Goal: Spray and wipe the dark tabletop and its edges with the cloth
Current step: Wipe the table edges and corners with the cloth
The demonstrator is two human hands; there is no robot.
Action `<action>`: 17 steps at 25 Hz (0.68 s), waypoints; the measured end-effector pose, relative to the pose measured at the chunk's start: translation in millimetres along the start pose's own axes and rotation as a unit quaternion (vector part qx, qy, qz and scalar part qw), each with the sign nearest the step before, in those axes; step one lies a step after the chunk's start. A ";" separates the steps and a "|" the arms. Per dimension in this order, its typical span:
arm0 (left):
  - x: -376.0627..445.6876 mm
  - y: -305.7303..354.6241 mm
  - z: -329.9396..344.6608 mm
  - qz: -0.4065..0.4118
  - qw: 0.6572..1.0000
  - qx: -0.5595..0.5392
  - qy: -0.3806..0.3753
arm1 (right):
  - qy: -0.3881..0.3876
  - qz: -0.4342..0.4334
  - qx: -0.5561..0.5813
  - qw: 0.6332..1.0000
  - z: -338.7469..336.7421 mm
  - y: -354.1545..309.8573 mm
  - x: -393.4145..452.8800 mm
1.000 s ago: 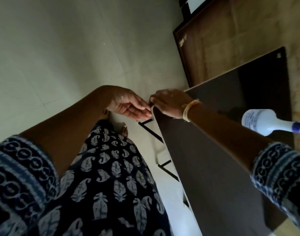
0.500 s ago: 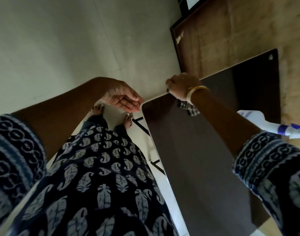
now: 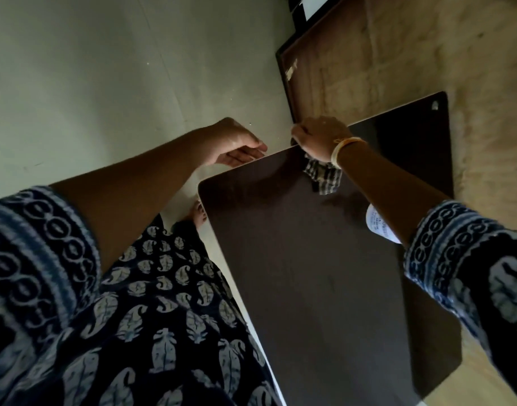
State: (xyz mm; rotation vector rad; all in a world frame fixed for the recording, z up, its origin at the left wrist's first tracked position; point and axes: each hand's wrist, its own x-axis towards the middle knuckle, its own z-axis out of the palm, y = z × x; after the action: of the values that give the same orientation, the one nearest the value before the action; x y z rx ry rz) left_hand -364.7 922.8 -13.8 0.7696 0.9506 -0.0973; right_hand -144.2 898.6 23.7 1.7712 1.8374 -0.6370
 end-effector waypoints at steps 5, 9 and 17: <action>39.3 32.1 41.7 0.014 0.999 0.028 0.017 | 0.024 0.037 -0.043 0.998 -6.2 95.6 11.0; 68.8 55.6 62.6 0.020 0.997 0.071 -0.007 | 0.111 0.041 -0.021 0.993 -4.5 141.3 8.4; 117.5 105.4 119.3 0.120 0.968 0.219 -0.010 | 0.179 0.106 -0.052 0.977 -7.6 252.0 12.8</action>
State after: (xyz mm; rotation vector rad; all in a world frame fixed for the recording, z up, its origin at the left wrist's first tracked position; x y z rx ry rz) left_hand -169.5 954.1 -4.7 1.2852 0.8187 -0.1041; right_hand 107.0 923.6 24.5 2.0768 1.8285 -0.1416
